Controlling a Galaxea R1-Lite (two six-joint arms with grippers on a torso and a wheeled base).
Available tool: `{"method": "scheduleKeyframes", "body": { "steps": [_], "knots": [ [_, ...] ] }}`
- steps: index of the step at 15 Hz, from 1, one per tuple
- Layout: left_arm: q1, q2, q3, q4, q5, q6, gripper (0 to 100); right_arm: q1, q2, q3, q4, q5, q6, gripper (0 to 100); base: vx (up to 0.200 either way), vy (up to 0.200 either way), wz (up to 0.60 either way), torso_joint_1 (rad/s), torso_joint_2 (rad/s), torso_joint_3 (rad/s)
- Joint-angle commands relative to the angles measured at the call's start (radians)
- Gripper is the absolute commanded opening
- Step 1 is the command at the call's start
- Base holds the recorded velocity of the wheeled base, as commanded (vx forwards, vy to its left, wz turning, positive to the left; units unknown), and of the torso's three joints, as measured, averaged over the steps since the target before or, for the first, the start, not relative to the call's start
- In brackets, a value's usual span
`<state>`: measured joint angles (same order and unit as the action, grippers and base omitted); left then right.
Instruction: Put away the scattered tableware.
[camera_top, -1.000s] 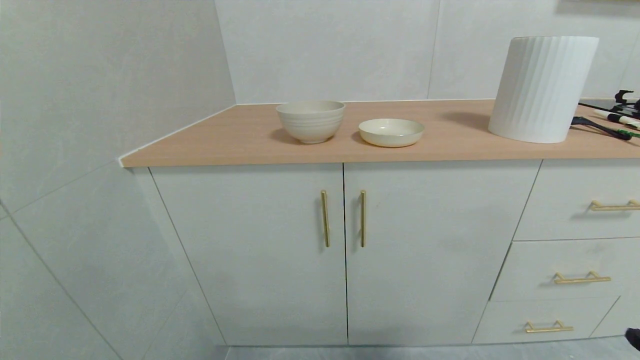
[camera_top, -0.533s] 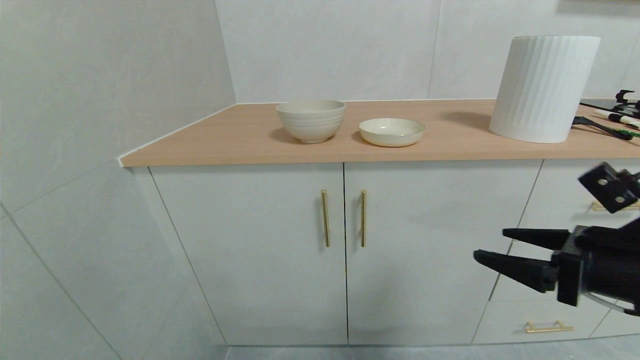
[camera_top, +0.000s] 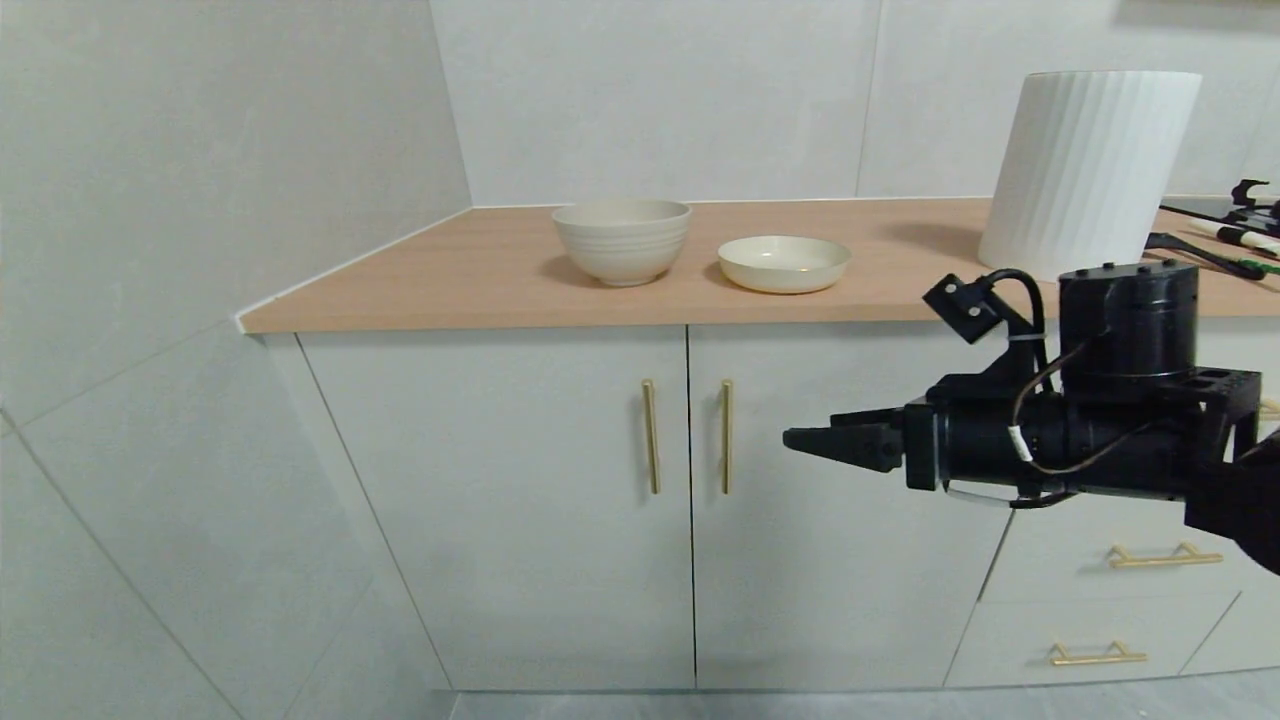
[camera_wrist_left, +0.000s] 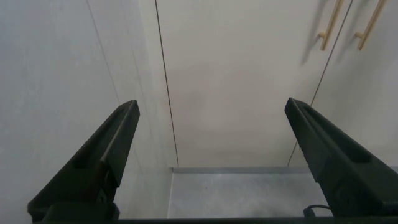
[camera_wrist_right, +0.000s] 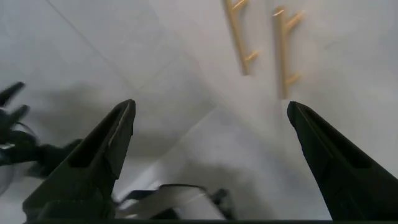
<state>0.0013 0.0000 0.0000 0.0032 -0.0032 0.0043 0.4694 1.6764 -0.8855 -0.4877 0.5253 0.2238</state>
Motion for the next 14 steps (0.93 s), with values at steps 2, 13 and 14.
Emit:
{"method": "scheduleKeyframes", "body": {
  "steps": [2, 13, 14],
  "knots": [
    [0.000, 0.000, 0.000, 0.000, 0.000, 0.000, 100, 0.054, 0.080, -0.012, -0.017, 0.005, 0.058, 100, 0.000, 0.000, 0.00, 0.000, 0.00, 0.000],
    [0.000, 0.002, 0.000, 0.000, 0.000, 0.000, 100, 0.075, 0.405, -0.085, -0.433, -0.079, 0.184, 100, 0.000, 0.000, 0.00, 0.000, 0.00, 0.000],
    [0.000, 0.000, 0.000, 0.000, 0.000, 0.000, 100, 0.075, 0.433, -0.098, -0.462, -0.107, 0.195, 100, 0.000, 0.000, 0.00, 0.000, 0.00, 0.000]
  ]
}}
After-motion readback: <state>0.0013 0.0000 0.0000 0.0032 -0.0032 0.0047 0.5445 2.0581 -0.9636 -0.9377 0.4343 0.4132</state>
